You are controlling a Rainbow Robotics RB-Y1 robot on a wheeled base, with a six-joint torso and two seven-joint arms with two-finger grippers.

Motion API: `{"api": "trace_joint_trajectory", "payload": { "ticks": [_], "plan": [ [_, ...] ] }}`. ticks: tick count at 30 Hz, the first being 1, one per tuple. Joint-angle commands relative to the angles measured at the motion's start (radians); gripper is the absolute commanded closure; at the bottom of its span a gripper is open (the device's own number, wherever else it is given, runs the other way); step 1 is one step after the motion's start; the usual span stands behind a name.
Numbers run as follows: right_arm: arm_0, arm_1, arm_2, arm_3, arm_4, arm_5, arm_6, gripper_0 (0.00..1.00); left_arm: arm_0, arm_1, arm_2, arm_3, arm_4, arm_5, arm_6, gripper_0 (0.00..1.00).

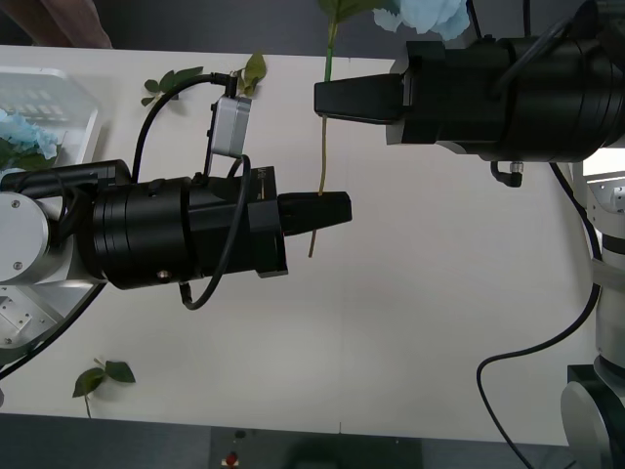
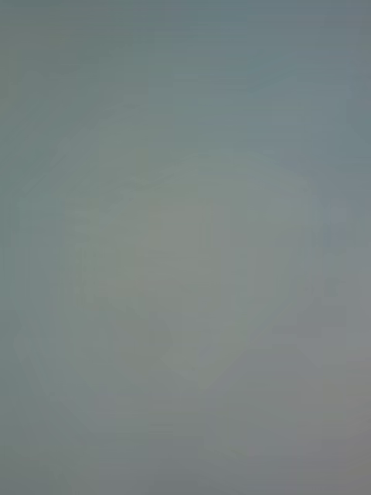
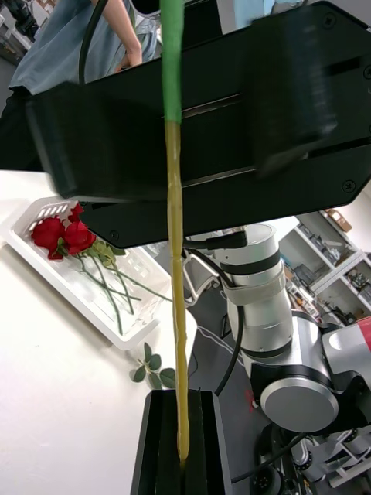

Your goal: Put the red flowers into the right box and the blue flowers into the left box

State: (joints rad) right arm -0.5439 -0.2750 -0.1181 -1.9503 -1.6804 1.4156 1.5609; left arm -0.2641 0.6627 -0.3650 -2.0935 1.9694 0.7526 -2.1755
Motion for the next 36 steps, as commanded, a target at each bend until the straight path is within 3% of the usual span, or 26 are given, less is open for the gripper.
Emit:
{"api": "trace_joint_trajectory", "payload": {
  "ticks": [1, 10, 19, 28, 36],
  "plan": [
    [-0.019, 0.010, -0.002, -0.018, -0.010, -0.007, -0.036, 0.00, -0.017, 0.003, 0.011, -0.031, 0.006, -0.009, -0.012, 1.00],
    [-0.019, 0.010, -0.002, -0.018, -0.010, -0.007, -0.036, 0.00, -0.009, 0.072, 0.107, -0.034, 0.022, 0.002, -0.001, 1.00],
    [-0.019, 0.010, -0.002, -0.018, -0.010, -0.007, -0.036, 0.00, 0.069, 0.178, 0.319, -0.008, 0.051, 0.113, 0.028, 1.00],
    [0.016, 0.003, -0.012, -0.019, -0.005, -0.010, -0.030, 0.00, 0.217, 0.238, 0.607, 0.110, 0.072, 0.309, 0.033, 1.00],
    [0.059, -0.075, -0.023, -0.044, -0.005, -0.017, 0.030, 0.00, 0.345, 0.310, 0.876, 0.323, 0.034, 0.502, 0.011, 1.00]
  ]
}}
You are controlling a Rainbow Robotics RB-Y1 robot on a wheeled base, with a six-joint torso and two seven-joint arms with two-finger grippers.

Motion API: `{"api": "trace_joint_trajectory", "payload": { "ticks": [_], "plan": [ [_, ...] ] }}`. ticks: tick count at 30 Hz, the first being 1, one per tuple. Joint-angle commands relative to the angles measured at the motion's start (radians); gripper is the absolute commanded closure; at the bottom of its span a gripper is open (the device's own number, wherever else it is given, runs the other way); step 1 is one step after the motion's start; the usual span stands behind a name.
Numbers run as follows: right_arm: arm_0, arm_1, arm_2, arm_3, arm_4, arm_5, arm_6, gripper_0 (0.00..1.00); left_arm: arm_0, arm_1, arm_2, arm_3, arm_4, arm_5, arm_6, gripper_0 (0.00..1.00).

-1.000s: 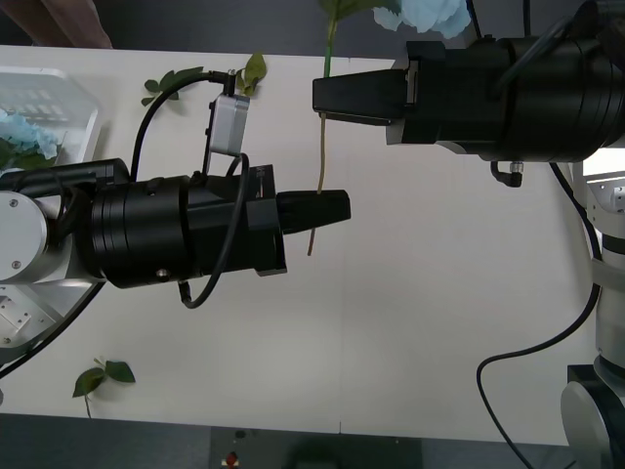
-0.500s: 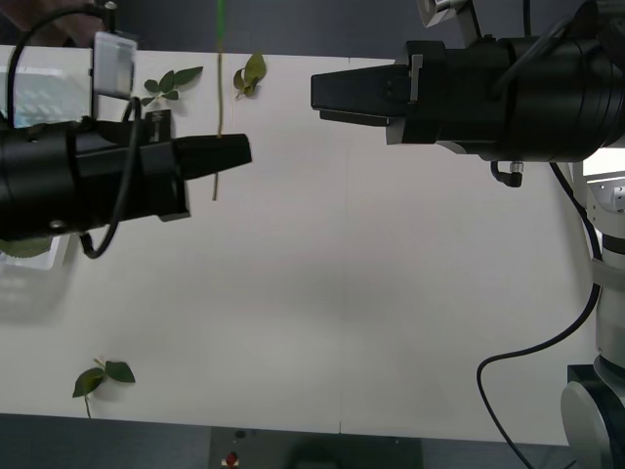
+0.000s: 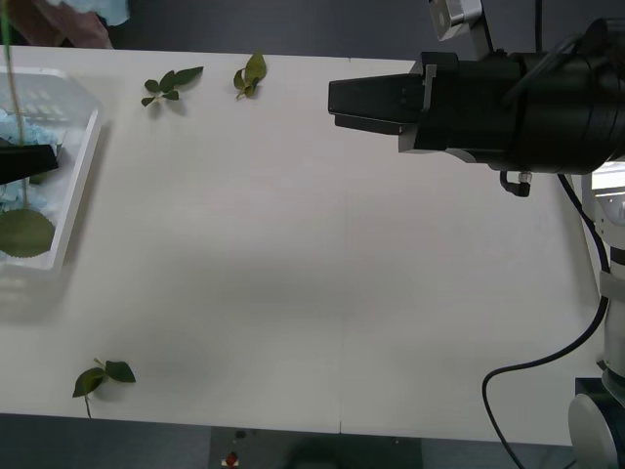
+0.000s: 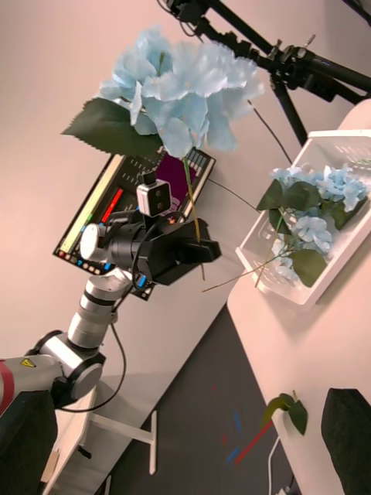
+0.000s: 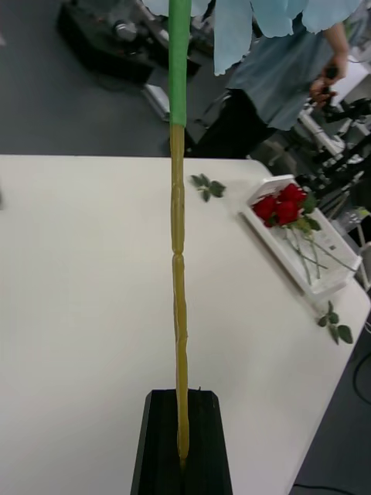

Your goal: Put the red flowers into the right box and the blue flowers into the left box

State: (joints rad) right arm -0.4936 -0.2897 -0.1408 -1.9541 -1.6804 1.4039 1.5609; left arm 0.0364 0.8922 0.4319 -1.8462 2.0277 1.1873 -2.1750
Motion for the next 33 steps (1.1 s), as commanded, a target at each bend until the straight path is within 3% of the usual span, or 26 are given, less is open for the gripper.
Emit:
{"api": "trace_joint_trajectory", "payload": {
  "ticks": [1, 8, 18, 25, 33],
  "plan": [
    [0.012, -0.065, -0.002, -0.040, -0.005, -0.005, 0.045, 0.00, 0.053, 0.086, 0.091, 0.091, -0.029, 0.075, 0.009, 1.00],
    [0.078, -0.147, -0.046, -0.040, -0.007, 0.035, 0.218, 0.00, 0.140, 0.163, 0.189, 0.289, -0.126, 0.092, -0.006, 1.00],
    [0.118, -0.172, -0.238, -0.040, -0.009, 0.274, 0.403, 0.00, 0.241, 0.223, 0.225, 0.585, -0.179, 0.087, -0.089, 1.00],
    [0.155, -0.213, -0.310, -0.040, -0.027, 0.349, 0.531, 0.00, 0.237, 0.261, 0.114, 0.714, -0.182, 0.034, -0.204, 1.00],
    [0.196, -0.295, -0.322, -0.009, -0.048, 0.348, 0.705, 0.00, 0.204, 0.271, -0.038, 0.734, -0.184, -0.051, -0.230, 0.99]
  ]
}}
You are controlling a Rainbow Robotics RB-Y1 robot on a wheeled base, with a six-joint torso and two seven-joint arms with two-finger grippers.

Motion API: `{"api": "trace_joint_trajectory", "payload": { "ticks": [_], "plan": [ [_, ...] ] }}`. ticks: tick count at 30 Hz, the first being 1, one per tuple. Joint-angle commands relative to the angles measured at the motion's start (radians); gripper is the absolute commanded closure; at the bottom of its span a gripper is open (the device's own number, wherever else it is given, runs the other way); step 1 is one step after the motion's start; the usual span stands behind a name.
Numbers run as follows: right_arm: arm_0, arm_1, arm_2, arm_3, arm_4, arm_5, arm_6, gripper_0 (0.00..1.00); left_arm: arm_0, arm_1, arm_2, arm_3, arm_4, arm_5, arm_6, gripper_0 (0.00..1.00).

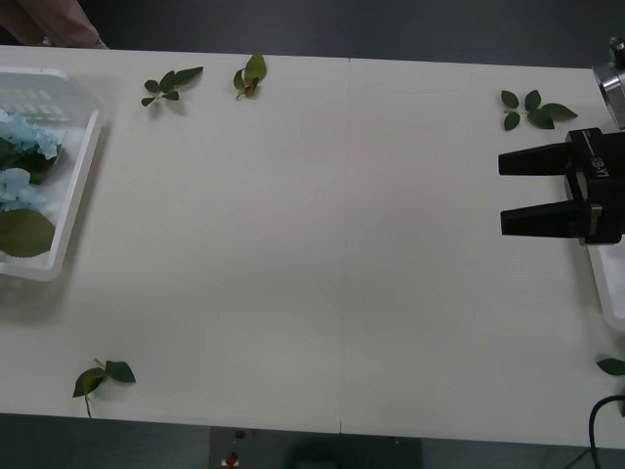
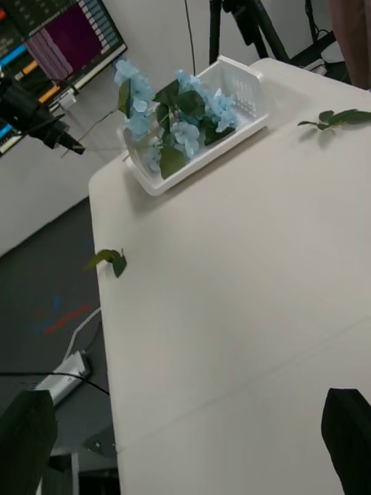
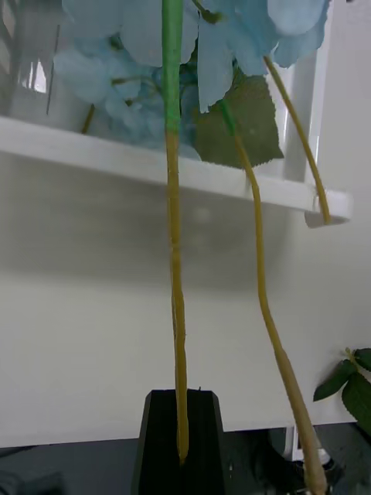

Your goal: Put the red flowers into the right box and the blue flowers into the left box

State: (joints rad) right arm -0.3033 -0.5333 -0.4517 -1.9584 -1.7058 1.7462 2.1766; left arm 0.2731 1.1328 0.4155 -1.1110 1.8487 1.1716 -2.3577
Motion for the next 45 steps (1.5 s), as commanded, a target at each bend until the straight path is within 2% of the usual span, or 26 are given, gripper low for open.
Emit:
{"api": "trace_joint_trajectory", "payload": {
  "ticks": [1, 5, 6, 7, 10, 11, 13, 17, 21, 31, 41, 45],
  "plan": [
    [0.006, -0.056, -0.013, 0.001, -0.023, 0.007, 0.104, 0.00, -0.035, 0.031, -0.030, -0.001, -0.005, -0.041, -0.049, 0.99],
    [0.009, -0.088, -0.022, 0.046, -0.028, 0.019, 0.204, 0.00, -0.040, 0.031, -0.049, -0.001, -0.005, -0.061, -0.054, 0.96],
    [0.009, -0.093, -0.033, 0.059, -0.028, 0.032, 0.230, 0.00, -0.040, 0.030, -0.049, -0.001, -0.005, -0.064, -0.054, 0.90],
    [0.009, -0.097, -0.044, 0.069, -0.028, 0.044, 0.258, 0.00, -0.040, 0.030, -0.049, 0.000, -0.005, -0.069, -0.057, 0.79],
    [0.009, -0.117, -0.058, 0.090, -0.029, 0.072, 0.315, 0.00, -0.040, 0.030, -0.049, 0.011, -0.005, -0.076, -0.066, 0.58],
    [0.009, -0.122, -0.059, 0.095, -0.031, 0.075, 0.325, 0.00, -0.040, 0.030, -0.049, 0.014, -0.005, -0.078, -0.067, 0.54],
    [0.007, -0.146, -0.062, 0.112, -0.048, 0.076, 0.370, 0.00, -0.040, 0.030, -0.049, 0.016, -0.003, -0.089, -0.075, 0.38],
    [0.007, -0.186, -0.062, 0.150, -0.098, 0.076, 0.433, 0.00, -0.045, 0.030, -0.049, 0.014, 0.033, -0.090, -0.092, 0.17],
    [0.009, -0.221, -0.062, 0.174, -0.130, 0.076, 0.476, 0.00, -0.046, 0.031, -0.035, 0.004, 0.139, -0.089, -0.152, 0.00],
    [0.007, -0.277, -0.071, 0.248, -0.176, 0.122, 0.529, 0.00, -0.046, 0.100, 0.013, -0.090, 0.409, 0.025, -0.147, 0.00],
    [0.009, -0.277, -0.081, 0.250, -0.167, 0.128, 0.529, 0.00, -0.051, 0.114, 0.143, -0.130, 0.442, 0.255, -0.115, 0.00],
    [0.009, -0.277, -0.081, 0.250, -0.167, 0.128, 0.529, 0.00, -0.089, 0.116, 0.121, -0.197, 0.437, 0.253, -0.101, 0.00]
  ]
}}
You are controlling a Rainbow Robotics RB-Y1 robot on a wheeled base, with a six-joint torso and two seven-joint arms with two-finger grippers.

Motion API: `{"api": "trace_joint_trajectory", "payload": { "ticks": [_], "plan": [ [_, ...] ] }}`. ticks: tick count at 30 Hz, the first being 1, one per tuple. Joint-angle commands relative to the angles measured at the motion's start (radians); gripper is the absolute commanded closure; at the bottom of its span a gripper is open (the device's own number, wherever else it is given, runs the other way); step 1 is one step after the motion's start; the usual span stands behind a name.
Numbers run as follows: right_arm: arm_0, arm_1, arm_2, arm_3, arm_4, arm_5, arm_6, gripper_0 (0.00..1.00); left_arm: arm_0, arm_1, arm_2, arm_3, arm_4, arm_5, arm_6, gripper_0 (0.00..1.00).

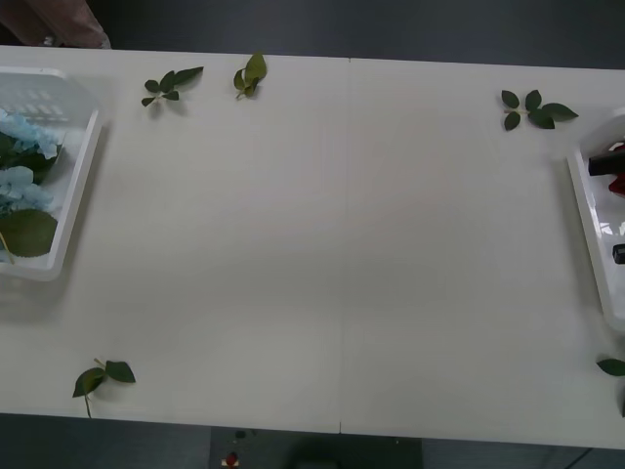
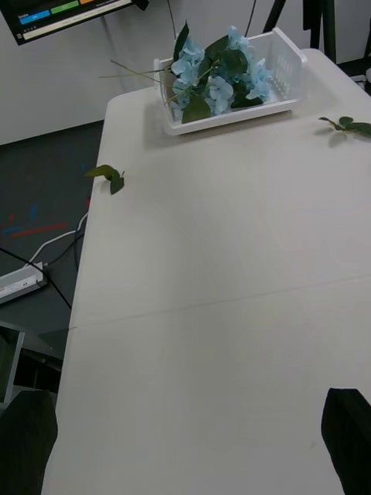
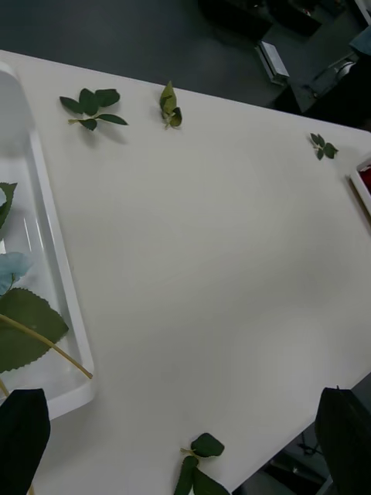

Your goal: Put the red flowers into the right box and the blue flowers into the left box

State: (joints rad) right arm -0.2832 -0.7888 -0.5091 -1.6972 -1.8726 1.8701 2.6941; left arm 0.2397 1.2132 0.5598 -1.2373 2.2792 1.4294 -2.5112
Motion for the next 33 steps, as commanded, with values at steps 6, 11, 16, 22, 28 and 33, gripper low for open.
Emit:
{"api": "trace_joint_trajectory", "payload": {
  "ticks": [6, 11, 16, 22, 28, 33],
  "plan": [
    [-0.011, -0.021, -0.023, -0.012, 0.000, 0.004, 0.011, 0.00, -0.140, 0.034, -0.156, -0.266, 0.006, -0.201, 0.083, 0.00],
    [-0.011, -0.021, -0.023, -0.012, 0.000, 0.004, 0.011, 0.00, -0.186, 0.034, -0.267, -0.409, 0.005, -0.345, 0.106, 0.00],
    [-0.011, -0.021, -0.023, -0.012, 0.000, 0.004, 0.011, 0.00, -0.244, 0.034, -0.360, -0.518, 0.005, -0.423, 0.120, 0.00],
    [-0.011, -0.021, -0.023, -0.012, 0.000, 0.004, 0.011, 0.00, -0.301, 0.034, -0.486, -0.663, 0.005, -0.547, 0.124, 0.00],
    [-0.011, -0.021, -0.023, -0.012, 0.000, 0.004, 0.011, 0.00, -0.378, 0.028, -0.601, -0.740, 0.003, -0.601, 0.124, 0.00],
    [-0.011, -0.021, -0.023, -0.012, 0.000, 0.004, 0.011, 0.00, -0.450, 0.009, -0.689, -0.769, 0.003, -0.601, 0.124, 0.00]
  ]
}}
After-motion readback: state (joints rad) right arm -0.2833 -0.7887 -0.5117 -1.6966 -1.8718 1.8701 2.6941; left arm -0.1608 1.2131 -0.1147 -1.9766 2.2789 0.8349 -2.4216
